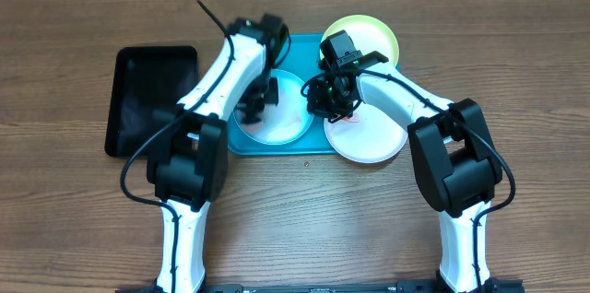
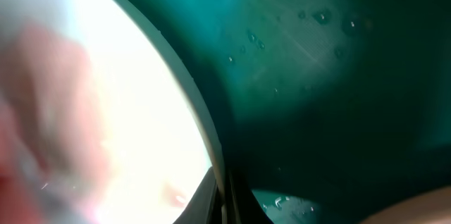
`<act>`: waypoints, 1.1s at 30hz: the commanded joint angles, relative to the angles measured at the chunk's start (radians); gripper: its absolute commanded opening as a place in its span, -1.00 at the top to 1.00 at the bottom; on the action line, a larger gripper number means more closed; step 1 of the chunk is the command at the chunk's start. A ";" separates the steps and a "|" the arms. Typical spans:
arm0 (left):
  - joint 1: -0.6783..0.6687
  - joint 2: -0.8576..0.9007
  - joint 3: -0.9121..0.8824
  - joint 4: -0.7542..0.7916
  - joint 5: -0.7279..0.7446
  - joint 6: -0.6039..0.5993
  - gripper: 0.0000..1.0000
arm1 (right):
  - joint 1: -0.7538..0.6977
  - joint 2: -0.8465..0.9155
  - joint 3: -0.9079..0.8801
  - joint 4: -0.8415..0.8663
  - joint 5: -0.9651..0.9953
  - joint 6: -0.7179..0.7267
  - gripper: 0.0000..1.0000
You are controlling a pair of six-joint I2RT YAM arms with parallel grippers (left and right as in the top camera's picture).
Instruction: Clean dirty plates on tray and stack at the side
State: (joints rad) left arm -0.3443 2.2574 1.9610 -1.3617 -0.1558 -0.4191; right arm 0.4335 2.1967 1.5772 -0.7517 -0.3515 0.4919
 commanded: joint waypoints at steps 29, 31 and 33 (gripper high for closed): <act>0.385 -0.143 0.462 -0.328 0.337 0.267 0.92 | 0.266 -0.037 0.591 -0.671 1.027 0.151 0.93; 0.391 -0.143 0.462 -0.328 0.336 0.267 0.92 | 0.313 -0.037 0.591 -0.673 1.128 0.189 0.93; 0.391 -0.143 0.462 -0.328 0.332 0.267 0.92 | 0.352 -0.037 0.591 -0.672 1.217 0.219 0.93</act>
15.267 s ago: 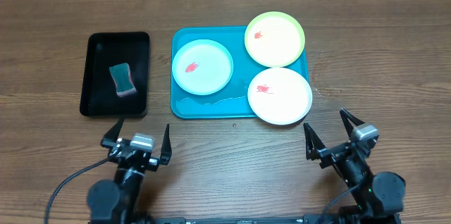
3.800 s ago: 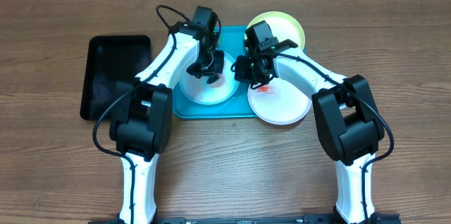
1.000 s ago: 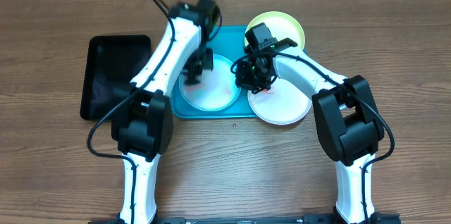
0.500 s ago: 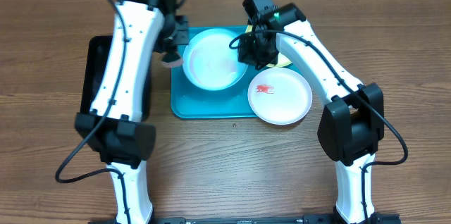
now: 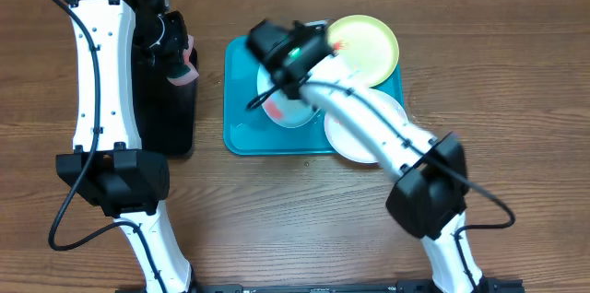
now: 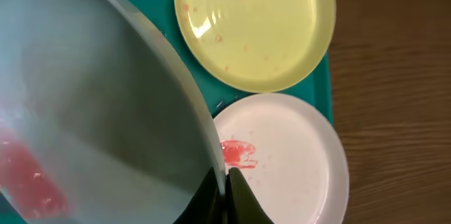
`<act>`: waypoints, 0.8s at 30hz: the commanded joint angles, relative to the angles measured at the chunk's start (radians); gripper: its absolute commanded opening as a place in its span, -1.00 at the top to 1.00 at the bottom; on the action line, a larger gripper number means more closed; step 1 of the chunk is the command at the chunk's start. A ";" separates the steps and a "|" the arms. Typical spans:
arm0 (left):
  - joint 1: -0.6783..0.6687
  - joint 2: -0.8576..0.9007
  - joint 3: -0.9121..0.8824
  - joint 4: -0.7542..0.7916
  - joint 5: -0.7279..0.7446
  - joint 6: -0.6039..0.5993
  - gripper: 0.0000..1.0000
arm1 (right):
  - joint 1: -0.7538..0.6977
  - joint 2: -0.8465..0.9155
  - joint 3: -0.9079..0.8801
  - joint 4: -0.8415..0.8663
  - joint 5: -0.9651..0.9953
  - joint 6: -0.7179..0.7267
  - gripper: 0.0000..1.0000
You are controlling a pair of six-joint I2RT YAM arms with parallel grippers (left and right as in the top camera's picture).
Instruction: Clean dirty plates on tray and stack at the side
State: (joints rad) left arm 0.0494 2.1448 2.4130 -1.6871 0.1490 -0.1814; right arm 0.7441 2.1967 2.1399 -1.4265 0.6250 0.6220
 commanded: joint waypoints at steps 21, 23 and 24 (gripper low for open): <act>-0.003 -0.030 0.010 -0.003 0.017 0.032 0.91 | 0.199 -0.037 0.028 -0.029 0.752 0.093 0.93; -0.003 -0.030 0.010 -0.003 0.017 0.032 0.92 | 0.199 -0.037 0.028 -0.029 0.751 0.094 0.93; -0.003 -0.030 0.010 -0.003 0.017 0.032 0.92 | 0.198 -0.037 0.028 -0.030 0.750 0.094 0.93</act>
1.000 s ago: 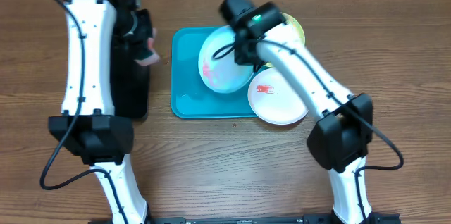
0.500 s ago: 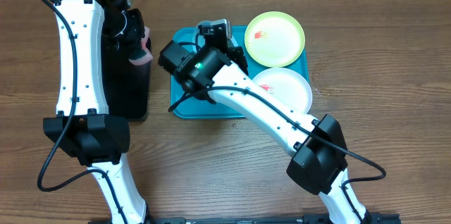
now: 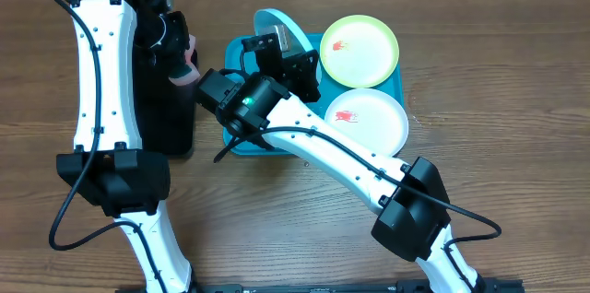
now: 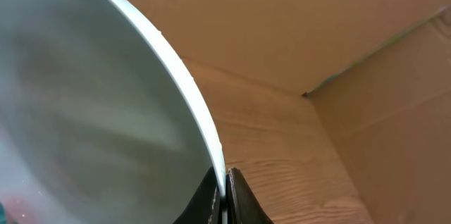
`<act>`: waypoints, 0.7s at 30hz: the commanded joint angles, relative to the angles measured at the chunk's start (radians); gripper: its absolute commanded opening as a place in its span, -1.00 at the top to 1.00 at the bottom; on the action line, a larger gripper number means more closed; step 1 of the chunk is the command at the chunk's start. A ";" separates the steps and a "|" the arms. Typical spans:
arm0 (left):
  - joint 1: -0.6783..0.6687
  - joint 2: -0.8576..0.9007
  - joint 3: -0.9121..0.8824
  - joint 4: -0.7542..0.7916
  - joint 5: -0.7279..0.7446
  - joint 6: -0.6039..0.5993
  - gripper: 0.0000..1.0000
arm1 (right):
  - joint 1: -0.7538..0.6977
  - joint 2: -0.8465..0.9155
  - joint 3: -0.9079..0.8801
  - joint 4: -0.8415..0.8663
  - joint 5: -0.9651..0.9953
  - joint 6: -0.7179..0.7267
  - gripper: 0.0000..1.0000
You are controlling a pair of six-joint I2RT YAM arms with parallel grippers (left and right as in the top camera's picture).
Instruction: Clean dirty plates on tray and stack at the side
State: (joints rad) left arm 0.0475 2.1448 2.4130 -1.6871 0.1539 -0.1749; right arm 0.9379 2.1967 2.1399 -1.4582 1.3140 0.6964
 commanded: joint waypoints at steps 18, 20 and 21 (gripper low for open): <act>-0.002 -0.030 0.010 -0.003 0.016 0.018 0.91 | 0.003 -0.037 0.029 -0.191 0.125 0.277 0.93; -0.002 -0.030 0.010 -0.003 0.016 0.018 0.91 | 0.003 -0.037 0.029 -0.199 0.176 0.277 0.93; -0.002 -0.030 0.010 -0.003 0.016 0.018 0.92 | 0.003 -0.037 0.029 -0.204 0.203 0.277 0.93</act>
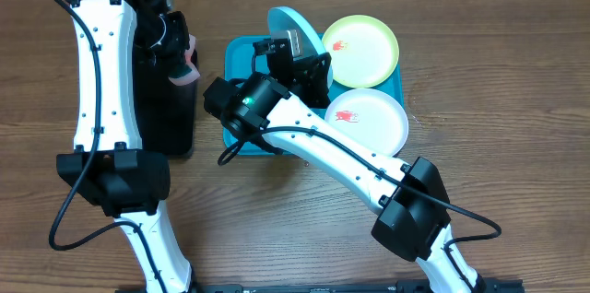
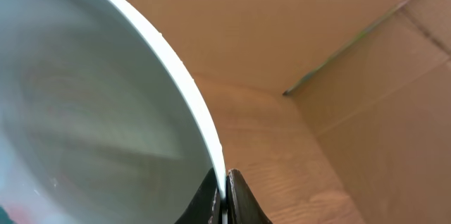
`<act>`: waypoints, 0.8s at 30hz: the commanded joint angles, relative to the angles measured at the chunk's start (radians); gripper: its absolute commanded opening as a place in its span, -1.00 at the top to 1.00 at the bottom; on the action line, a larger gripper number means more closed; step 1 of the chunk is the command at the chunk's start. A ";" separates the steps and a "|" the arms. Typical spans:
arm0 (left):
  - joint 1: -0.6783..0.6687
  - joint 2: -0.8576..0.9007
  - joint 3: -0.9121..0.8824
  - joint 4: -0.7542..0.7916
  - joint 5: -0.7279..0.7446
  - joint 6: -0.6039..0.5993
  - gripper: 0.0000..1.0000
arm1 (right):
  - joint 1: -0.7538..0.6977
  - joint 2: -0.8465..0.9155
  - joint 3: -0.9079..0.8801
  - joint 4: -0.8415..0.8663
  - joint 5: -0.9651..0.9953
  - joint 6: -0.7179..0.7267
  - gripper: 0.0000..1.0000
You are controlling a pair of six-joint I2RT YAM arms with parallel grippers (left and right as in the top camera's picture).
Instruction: Clean dirty plates on tray and stack at the side
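A light blue plate (image 1: 293,26) stands tilted on edge above the far part of the teal tray (image 1: 241,63). My right gripper (image 1: 297,53) is shut on its rim. In the right wrist view the blue plate (image 2: 106,111) fills the left, and the right gripper (image 2: 225,192) pinches its edge. A yellow-green plate (image 1: 361,49) and a white plate (image 1: 371,118), both with red smears, lie on the tray's right side. My left gripper (image 1: 180,53) hangs over the black tray (image 1: 181,123), shut on a pink sponge (image 1: 187,67).
The black tray lies left of the teal tray, mostly under my left arm. My right arm crosses the teal tray's near half. Brown cardboard walls stand beyond the table's far edge. Bare wooden table lies in front and to the right.
My right gripper and the blue plate have shifted slightly to the right, with the plate still tipped on edge. The left arm and sponge have not moved.
At first both grippers were at the blue plate lying on the teal tray. Then the left gripper was over the black tray with the pink sponge, and the right held the plate above the teal tray. After that the plate stood on edge, as now.
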State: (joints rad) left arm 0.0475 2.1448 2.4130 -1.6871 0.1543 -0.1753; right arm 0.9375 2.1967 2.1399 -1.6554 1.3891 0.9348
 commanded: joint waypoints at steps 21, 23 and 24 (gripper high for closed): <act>-0.002 -0.030 0.010 -0.003 0.016 0.018 0.91 | -0.027 -0.042 0.029 0.000 -0.210 0.055 0.93; -0.002 -0.030 0.010 -0.003 0.016 0.018 0.92 | -0.058 -0.042 0.028 0.014 -0.358 0.014 0.93; -0.002 -0.030 0.010 -0.003 0.016 0.018 0.92 | -0.075 -0.042 0.028 0.028 -0.417 -0.021 0.93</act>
State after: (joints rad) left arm 0.0475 2.1448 2.4130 -1.6875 0.1543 -0.1753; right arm 0.9173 2.1967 2.1403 -1.6482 1.2224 0.9573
